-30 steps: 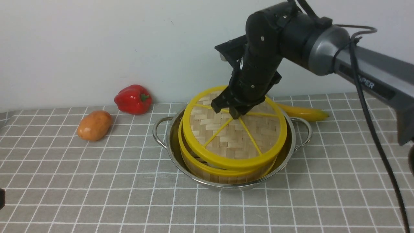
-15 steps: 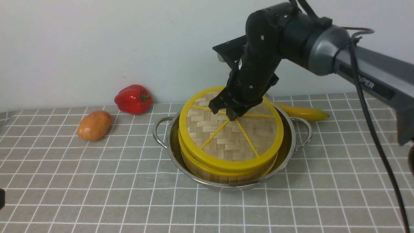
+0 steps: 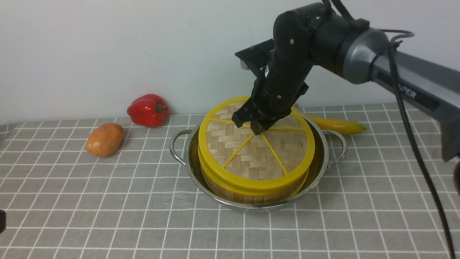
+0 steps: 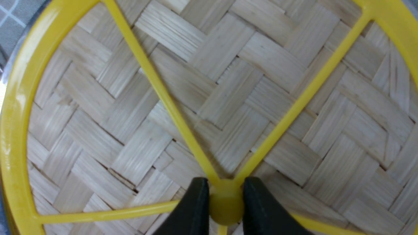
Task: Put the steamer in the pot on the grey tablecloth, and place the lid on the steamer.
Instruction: 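Place the bamboo steamer lid onto the steamer basket in the pot with the right gripper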
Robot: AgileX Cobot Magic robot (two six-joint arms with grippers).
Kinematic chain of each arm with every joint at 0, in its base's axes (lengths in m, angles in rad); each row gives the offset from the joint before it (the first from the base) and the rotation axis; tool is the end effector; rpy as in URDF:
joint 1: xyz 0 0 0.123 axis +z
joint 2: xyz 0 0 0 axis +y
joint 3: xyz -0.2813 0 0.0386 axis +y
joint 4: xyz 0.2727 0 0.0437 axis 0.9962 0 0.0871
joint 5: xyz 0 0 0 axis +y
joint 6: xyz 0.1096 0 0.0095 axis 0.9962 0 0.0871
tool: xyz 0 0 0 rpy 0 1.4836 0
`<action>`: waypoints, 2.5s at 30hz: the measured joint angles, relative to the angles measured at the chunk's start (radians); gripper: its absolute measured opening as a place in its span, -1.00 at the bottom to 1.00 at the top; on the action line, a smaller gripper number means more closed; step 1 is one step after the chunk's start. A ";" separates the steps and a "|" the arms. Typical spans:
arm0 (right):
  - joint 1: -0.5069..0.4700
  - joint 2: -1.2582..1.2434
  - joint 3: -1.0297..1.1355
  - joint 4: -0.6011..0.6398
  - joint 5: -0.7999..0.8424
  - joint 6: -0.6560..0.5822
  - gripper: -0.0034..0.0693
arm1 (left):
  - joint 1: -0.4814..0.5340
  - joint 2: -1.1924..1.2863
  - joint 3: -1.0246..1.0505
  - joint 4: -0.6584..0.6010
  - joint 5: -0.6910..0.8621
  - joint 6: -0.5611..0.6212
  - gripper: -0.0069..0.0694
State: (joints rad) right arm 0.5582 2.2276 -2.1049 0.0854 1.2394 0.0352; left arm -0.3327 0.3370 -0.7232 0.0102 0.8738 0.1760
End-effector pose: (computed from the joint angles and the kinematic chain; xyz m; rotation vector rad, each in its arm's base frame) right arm 0.4282 0.2778 0.2273 -0.7210 2.7817 0.2419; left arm 0.0804 -0.0269 0.3527 0.4976 1.9085 -0.0903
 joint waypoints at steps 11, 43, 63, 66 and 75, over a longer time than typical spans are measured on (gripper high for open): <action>0.000 -0.003 0.000 0.017 0.000 -0.015 -0.50 | 0.000 0.000 0.000 0.000 0.000 0.000 -0.79; -0.001 0.044 -0.077 0.029 0.022 -0.029 -0.50 | 0.000 0.000 0.000 0.001 0.004 0.000 -0.79; -0.001 0.060 -0.082 0.048 0.012 -0.028 -0.50 | 0.000 0.000 0.000 0.001 0.017 0.000 -0.79; -0.002 0.060 -0.082 0.048 0.012 -0.028 -0.50 | 0.000 0.000 0.000 0.001 0.017 0.000 -0.79; -0.002 0.077 -0.093 0.052 0.013 -0.028 -0.50 | 0.000 0.000 0.000 0.001 0.018 0.001 -0.79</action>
State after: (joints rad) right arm 0.5565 2.3046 -2.1983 0.1376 1.2523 0.0069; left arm -0.3327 0.3370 -0.7232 0.0111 0.8918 0.1767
